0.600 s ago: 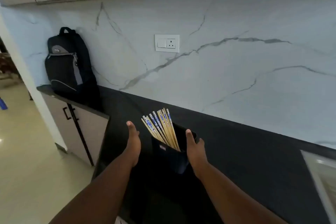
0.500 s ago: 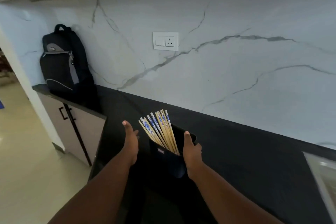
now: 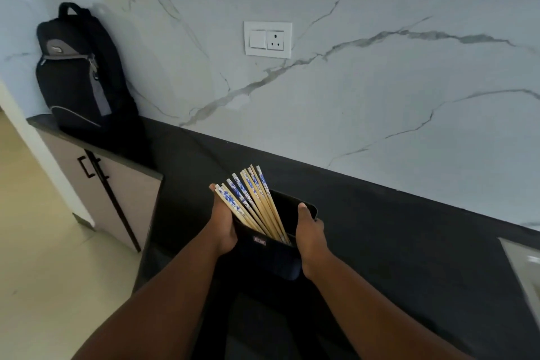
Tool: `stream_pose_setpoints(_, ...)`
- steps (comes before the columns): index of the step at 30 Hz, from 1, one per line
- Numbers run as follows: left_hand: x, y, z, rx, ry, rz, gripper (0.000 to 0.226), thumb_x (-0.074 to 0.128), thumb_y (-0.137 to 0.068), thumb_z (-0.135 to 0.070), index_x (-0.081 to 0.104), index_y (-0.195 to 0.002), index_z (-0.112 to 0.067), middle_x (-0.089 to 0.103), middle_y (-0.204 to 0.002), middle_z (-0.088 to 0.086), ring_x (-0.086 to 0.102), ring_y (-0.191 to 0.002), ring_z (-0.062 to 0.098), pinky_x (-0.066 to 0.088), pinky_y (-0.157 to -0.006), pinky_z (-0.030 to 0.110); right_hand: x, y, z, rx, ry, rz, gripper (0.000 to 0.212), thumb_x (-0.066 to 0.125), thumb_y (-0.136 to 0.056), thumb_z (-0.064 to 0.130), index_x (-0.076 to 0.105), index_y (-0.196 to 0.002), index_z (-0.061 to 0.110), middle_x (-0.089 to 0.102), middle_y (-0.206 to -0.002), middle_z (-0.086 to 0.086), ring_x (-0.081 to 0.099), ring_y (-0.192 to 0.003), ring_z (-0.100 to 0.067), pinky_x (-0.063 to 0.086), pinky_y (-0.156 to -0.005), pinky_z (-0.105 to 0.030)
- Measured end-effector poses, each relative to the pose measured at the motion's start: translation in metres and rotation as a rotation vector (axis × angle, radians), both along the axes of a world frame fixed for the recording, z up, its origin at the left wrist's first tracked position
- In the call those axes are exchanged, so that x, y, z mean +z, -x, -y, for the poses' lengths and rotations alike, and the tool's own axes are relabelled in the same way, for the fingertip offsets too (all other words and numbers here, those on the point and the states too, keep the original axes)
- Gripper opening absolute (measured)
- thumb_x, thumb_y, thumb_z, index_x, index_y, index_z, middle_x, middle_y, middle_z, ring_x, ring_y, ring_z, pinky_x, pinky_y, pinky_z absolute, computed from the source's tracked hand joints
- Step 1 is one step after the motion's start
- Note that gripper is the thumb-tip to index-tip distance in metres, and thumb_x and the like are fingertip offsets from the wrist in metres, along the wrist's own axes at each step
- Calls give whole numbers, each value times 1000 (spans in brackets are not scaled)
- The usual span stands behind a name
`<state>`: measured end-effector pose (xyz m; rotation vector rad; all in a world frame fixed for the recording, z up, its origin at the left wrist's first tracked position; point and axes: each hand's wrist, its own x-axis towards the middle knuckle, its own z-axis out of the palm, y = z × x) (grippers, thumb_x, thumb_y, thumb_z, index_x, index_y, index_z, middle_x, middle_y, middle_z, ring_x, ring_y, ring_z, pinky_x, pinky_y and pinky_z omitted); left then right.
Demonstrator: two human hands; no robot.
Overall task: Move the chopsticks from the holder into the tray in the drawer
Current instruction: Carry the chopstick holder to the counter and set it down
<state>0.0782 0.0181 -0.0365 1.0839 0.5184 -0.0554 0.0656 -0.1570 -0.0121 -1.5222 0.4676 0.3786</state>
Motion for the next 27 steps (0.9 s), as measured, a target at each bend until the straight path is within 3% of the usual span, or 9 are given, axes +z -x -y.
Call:
stream_pose_setpoints(3, 4, 24, -10, 37, 43, 21, 81, 21, -89, -76, 77, -101, -18, 72, -112, 15, 68, -104, 36, 49, -95, 51, 10, 6, -7, 78, -18, -7, 68, 41, -93, 55, 28, -145, 14, 53, -129, -16, 52, -115, -33, 43, -101, -52)
stream_pose_setpoints(5, 7, 50, -21, 111, 49, 51, 72, 27, -92, -67, 77, -101, -15, 70, -115, 17, 68, -103, 36, 48, -97, 53, 16, 16, -20, 159, -9, 9, 66, 41, -92, 54, 32, -143, 13, 54, -128, -15, 54, -112, -32, 45, -100, -50)
stream_pose_setpoints(8, 15, 98, -40, 264, 52, 94, 64, 34, -92, -59, 75, -104, -12, 71, -111, 18, 68, -103, 37, 51, -93, 53, 22, 39, -50, 289, 29, 52, 70, 43, -91, 53, 29, -145, 12, 48, -136, -15, 50, -119, -33, 41, -104, -48)
stream_pose_setpoints(11, 25, 154, -61, 466, -1, 136, 59, 32, -96, -51, 79, -90, -17, 75, -103, 13, 70, -99, 32, 56, -83, 43, 23, 70, -87, 439, 44, 82, 70, 44, -92, 51, 27, -146, 11, 45, -139, -15, 47, -118, -31, 37, -97, -40)
stream_pose_setpoints(13, 24, 199, -78, 594, -22, 160, 61, 25, -99, -49, 76, -101, -14, 74, -108, 12, 68, -104, 30, 53, -88, 41, 22, 96, -115, 555, 35, 70, 69, 44, -93, 49, 27, -147, 9, 46, -137, -16, 47, -110, -29, 35, -88, -36)
stream_pose_setpoints(16, 18, 275, -104, 731, -53, 171, 68, 17, -101, -47, 67, -119, -5, 70, -115, 17, 66, -108, 33, 50, -97, 45, 16, 146, -157, 743, 47, 33, 69, 43, -92, 52, 30, -145, 11, 52, -131, -17, 51, -111, -30, 40, -93, -39)
stream_pose_setpoints(22, -17, 441, -122, 1078, -4, 197, 50, 30, -96, -29, 69, -115, -3, 69, -116, 21, 66, -108, 36, 56, -86, 44, -12, 277, -226, 1053, 97, 78, 65, 44, -90, 52, 37, -139, 10, 55, -129, -17, 54, -113, -33, 44, -98, -44)
stream_pose_setpoints(27, -62, 592, -107, 1346, 123, 191, 52, 27, -94, -25, 76, -102, -6, 70, -113, 22, 68, -104, 36, 59, -75, 40, -49, 413, -258, 1333, 180, 66, 62, 42, -89, 54, 44, -131, 10, 61, -114, -16, 60, -99, -32, 49, -87, -41)
